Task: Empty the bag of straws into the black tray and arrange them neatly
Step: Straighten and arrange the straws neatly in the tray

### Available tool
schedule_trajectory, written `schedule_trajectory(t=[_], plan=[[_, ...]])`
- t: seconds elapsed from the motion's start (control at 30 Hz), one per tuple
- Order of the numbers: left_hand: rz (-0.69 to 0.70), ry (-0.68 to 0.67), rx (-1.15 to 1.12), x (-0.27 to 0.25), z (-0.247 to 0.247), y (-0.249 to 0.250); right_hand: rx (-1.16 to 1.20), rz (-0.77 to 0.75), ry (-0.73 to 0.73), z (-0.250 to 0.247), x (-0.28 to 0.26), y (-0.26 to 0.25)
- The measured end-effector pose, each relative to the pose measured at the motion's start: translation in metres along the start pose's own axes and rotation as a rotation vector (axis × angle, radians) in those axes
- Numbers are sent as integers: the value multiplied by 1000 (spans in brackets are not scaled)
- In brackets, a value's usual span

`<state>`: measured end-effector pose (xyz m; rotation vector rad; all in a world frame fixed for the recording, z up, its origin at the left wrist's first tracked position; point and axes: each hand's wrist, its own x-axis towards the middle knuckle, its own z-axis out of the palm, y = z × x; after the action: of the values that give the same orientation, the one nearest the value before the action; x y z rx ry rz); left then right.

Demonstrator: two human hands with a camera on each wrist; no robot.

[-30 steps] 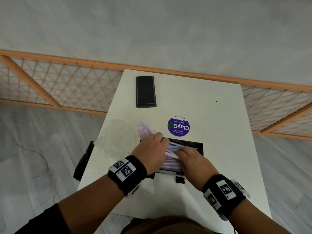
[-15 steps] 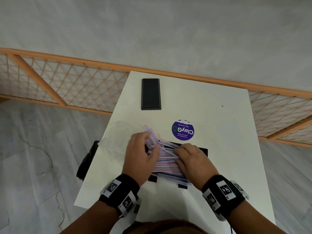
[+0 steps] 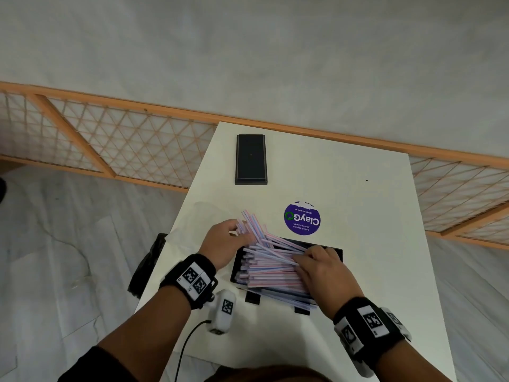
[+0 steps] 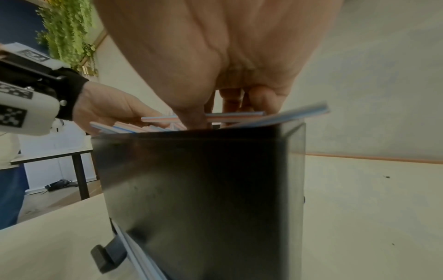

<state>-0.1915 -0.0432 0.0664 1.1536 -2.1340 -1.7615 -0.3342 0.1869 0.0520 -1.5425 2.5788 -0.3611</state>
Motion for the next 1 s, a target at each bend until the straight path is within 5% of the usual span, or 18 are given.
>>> schedule_trajectory(t=[0.4, 0.77, 1.0], plan=[[37, -17, -153, -7, -20, 8, 90, 34, -80, -7, -2, -5], [147, -9, -92, -9, -45, 24, 205, -118, 63, -46, 16, -41], [150, 2, -2, -12, -33, 17, 310, -69, -114, -39, 52, -72]])
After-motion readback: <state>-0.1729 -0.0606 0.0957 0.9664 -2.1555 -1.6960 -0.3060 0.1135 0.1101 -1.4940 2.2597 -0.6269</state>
